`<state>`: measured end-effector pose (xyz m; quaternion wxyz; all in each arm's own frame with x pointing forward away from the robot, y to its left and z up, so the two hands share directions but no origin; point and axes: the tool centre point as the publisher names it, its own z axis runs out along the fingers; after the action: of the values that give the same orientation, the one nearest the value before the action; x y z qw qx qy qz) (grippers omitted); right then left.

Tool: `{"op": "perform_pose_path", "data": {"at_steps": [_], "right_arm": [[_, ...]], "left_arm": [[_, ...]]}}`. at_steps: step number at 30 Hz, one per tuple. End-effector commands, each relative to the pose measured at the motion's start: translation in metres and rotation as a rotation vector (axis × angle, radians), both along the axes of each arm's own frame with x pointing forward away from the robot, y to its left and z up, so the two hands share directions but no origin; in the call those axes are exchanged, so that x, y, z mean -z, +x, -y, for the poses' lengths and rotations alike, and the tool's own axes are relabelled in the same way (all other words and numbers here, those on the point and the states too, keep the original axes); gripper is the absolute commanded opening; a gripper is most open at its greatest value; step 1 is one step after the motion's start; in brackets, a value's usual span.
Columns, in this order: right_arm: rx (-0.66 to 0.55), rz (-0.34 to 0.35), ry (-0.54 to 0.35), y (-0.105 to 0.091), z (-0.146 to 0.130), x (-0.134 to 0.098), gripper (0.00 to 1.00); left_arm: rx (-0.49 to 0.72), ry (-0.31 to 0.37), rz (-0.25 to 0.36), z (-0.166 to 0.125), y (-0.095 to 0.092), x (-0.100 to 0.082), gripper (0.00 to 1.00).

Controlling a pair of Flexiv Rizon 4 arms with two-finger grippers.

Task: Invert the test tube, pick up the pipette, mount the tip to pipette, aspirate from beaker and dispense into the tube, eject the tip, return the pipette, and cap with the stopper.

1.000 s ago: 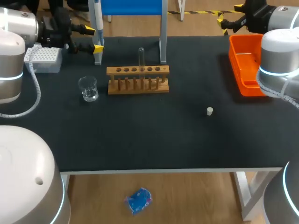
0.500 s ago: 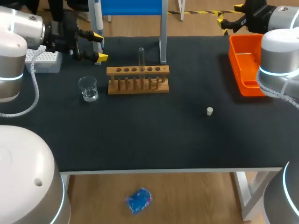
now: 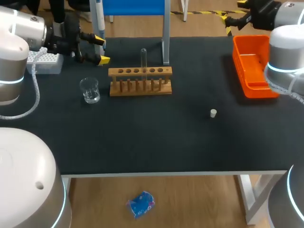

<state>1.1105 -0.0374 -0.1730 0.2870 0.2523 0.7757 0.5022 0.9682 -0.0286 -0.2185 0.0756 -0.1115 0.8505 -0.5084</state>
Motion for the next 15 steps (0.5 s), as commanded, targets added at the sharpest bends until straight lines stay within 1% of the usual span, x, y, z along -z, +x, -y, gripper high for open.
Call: {"op": "perform_pose_path", "data": {"at_steps": [1,5,7,9,15], "right_arm": [[-0.126,-0.027,0.014,-0.010,-0.012,-0.001,1.00],[-0.243,-0.023,0.020,-0.029,-0.044,0.009,1.00],[-0.265,-0.039,0.020,-0.035,-0.055,0.015,1.00],[-0.307,-0.042,0.017,-0.047,-0.069,0.021,1.00],[-0.411,-0.047,0.059,-0.078,-0.102,0.038,1.00]], "left_arm": [[-0.001,0.002,-0.001,0.000,-0.001,-0.001,1.00],[-0.001,0.002,-0.001,0.000,-0.001,-0.001,1.00],[-0.001,0.002,-0.001,0.000,-0.001,-0.001,1.00],[-0.001,0.002,-0.001,0.000,-0.001,-0.001,1.00],[-0.001,0.002,-0.001,0.000,-0.001,-0.001,1.00]]}}
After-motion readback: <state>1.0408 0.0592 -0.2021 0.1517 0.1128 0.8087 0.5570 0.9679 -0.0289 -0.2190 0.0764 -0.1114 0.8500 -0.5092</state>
